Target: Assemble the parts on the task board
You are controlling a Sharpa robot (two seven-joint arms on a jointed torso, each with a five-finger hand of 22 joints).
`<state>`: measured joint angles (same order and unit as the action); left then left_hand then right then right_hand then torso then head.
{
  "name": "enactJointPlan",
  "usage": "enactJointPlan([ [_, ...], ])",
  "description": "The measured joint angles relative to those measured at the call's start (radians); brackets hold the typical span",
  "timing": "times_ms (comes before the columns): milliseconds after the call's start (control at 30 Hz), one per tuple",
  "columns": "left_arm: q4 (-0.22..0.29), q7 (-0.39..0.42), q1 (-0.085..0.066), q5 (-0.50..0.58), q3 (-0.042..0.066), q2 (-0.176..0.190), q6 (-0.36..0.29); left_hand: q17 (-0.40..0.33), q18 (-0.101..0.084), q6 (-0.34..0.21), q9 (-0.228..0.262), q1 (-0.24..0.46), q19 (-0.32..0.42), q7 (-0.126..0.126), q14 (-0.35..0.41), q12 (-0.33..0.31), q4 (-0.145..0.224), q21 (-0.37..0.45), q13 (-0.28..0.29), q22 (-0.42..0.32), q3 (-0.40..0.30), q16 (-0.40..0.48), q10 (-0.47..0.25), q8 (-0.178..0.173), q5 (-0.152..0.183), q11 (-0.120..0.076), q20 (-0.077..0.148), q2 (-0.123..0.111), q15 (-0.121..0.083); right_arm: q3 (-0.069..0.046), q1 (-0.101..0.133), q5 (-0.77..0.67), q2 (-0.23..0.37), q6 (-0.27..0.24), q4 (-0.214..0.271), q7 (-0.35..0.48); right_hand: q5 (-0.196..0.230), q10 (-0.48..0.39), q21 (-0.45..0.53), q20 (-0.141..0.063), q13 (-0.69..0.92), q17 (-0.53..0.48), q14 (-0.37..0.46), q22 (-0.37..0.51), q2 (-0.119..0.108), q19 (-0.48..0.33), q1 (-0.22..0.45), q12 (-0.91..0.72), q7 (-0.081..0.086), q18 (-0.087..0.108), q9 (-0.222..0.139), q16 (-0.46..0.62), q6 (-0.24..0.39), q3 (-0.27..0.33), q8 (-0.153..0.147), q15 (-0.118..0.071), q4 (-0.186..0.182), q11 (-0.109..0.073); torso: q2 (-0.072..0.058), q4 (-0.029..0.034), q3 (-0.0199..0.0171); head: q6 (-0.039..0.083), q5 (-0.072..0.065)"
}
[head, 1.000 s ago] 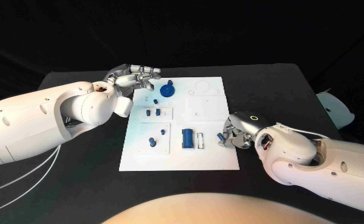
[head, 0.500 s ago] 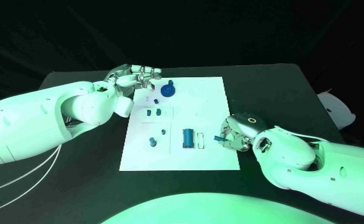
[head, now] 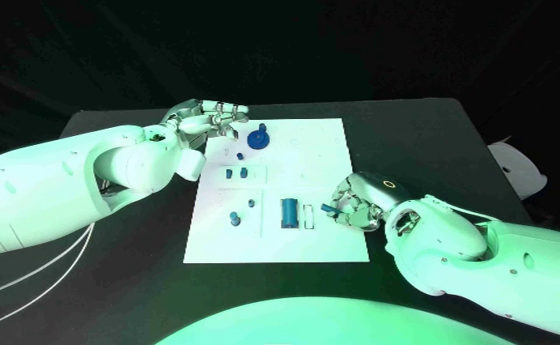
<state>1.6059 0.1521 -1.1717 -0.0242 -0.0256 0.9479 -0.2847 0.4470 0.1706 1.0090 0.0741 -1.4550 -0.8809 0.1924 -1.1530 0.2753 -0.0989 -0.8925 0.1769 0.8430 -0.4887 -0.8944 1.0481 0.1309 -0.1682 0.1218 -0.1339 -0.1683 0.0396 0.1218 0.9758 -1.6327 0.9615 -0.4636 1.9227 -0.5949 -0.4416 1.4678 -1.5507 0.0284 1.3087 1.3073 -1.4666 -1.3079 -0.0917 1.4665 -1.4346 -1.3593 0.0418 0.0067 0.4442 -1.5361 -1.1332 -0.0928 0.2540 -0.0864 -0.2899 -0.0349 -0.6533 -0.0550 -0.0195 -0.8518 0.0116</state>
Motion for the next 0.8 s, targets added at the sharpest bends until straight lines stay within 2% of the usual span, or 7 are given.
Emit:
enactJointPlan([
  [67, 0.0, 0.0, 0.0, 0.0, 0.0, 0.0, 0.0, 0.0, 0.0, 0.0, 0.0, 0.0, 0.0, 0.0, 0.0, 0.0, 0.0, 0.0, 0.0, 0.0, 0.0, 0.0, 0.0, 0.0, 0.0, 0.0, 0.0, 0.0, 0.0, 0.0, 0.0, 0.034, -0.007, -0.012, -0.002, 0.0, -0.001, 0.0, 0.0, 0.0, 0.001, 0.001, 0.0, 0.0, 0.008, 0.0, 0.008, 0.0, 0.001, 0.0, 0.0, 0.0, 0.001, -0.005, 0.0, 0.0, -0.001, 0.0, 0.0, 0.0, 0.0005, 0.0, -0.001],
  [167, 0.0, 0.0, 0.0, 0.0, 0.0, 0.0, 0.001, 0.0, 0.0, 0.0, 0.0, 0.0, 0.0, 0.0, 0.0, 0.0, 0.0, 0.0, 0.0, 0.0, 0.0, 0.0, 0.0, 0.0, 0.0, 0.0, 0.0, 0.0, 0.0, 0.0, 0.001, 0.09, -0.018, -0.027, -0.011, -0.001, -0.027, 0.0, 0.0, 0.0, 0.003, 0.001, 0.0, 0.0, 0.019, 0.0, 0.024, -0.002, 0.001, 0.0, 0.0, 0.0, 0.001, -0.006, 0.0, 0.0, 0.0, 0.0, 0.0, 0.0006, 0.0009, -0.001, -0.002],
  [433, 0.001, -0.002, 0.0, 0.0, 0.0, 0.0, 0.002, 0.0, 0.0, 0.0, 0.0, 0.0, 0.0, 0.0, 0.0, 0.0, 0.0, 0.0, 0.0, 0.0, 0.0, 0.0, 0.0, 0.0, 0.0, 0.0, 0.0, 0.0, 0.0, 0.0, 0.0, 0.218, -0.056, -0.042, -0.033, -0.001, -0.078, 0.004, -0.004, 0.0, -0.002, 0.001, 0.0, 0.0, 0.006, 0.0, 0.095, 0.0, 0.001, 0.0, 0.0, 0.0, 0.001, -0.011, 0.012, 0.0, 0.003, -0.004, 0.0, 0.0012, 0.0007, -0.003, -0.003],
  [567, 0.001, -0.002, 0.0, 0.0, 0.0, -0.001, 0.002, 0.0, 0.0, 0.0, 0.0, 0.0, 0.0, 0.0, 0.0, 0.0, 0.0, 0.0, 0.0, 0.0, 0.0, 0.0, 0.0, 0.0, 0.0, 0.0, 0.0, 0.0, 0.0, 0.0, -0.001, 0.27, -0.072, -0.044, -0.044, -0.001, -0.083, 0.003, -0.004, 0.0, -0.001, 0.001, 0.0, 0.0, -0.004, 0.0, 0.107, -0.004, 0.001, 0.0, 0.022, 0.0, 0.001, -0.004, 0.015, 0.0, 0.0, -0.004, 0.0, 0.0016, 0.0005, -0.003, -0.003],
  [600, 0.001, -0.002, 0.0, 0.0, 0.0, -0.001, 0.002, 0.0, 0.0, 0.0, 0.0, 0.0, 0.0, 0.0, 0.0, 0.0, 0.0, 0.004, 0.0, 0.0, 0.0, 0.0, 0.0, 0.0, 0.0, 0.0, 0.0, 0.0, 0.0, 0.0, -0.002, 0.279, -0.075, -0.044, -0.045, -0.001, -0.083, 0.004, -0.004, 0.0, -0.001, 0.001, 0.0, 0.0, 0.001, 0.0, 0.112, -0.004, 0.001, 0.0, 0.026, -0.004, 0.001, -0.002, 0.015, 0.0, 0.0, -0.004, 0.0, 0.0016, 0.0006, -0.003, -0.003],
  [800, 0.001, -0.002, 0.0, 0.0, 0.0, -0.001, 0.003, 0.0, 0.0, 0.0, 0.0, 0.0, 0.0, 0.0, 0.0, 0.0, 0.0, 0.004, 0.0, 0.0, 0.0, 0.0, 0.0, 0.0, 0.0, 0.0, 0.0, 0.0, 0.0, 0.0, -0.002, 0.313, -0.09, -0.044, -0.051, -0.001, -0.083, 0.004, -0.004, 0.0, -0.001, 0.001, 0.0, 0.0, -0.001, 0.0, 0.124, -0.009, 0.0, 0.0, 0.027, -0.004, 0.0, -0.001, 0.016, 0.0, 0.001, -0.004, -0.001, 0.0011, -0.0001, -0.003, 0.0],
])
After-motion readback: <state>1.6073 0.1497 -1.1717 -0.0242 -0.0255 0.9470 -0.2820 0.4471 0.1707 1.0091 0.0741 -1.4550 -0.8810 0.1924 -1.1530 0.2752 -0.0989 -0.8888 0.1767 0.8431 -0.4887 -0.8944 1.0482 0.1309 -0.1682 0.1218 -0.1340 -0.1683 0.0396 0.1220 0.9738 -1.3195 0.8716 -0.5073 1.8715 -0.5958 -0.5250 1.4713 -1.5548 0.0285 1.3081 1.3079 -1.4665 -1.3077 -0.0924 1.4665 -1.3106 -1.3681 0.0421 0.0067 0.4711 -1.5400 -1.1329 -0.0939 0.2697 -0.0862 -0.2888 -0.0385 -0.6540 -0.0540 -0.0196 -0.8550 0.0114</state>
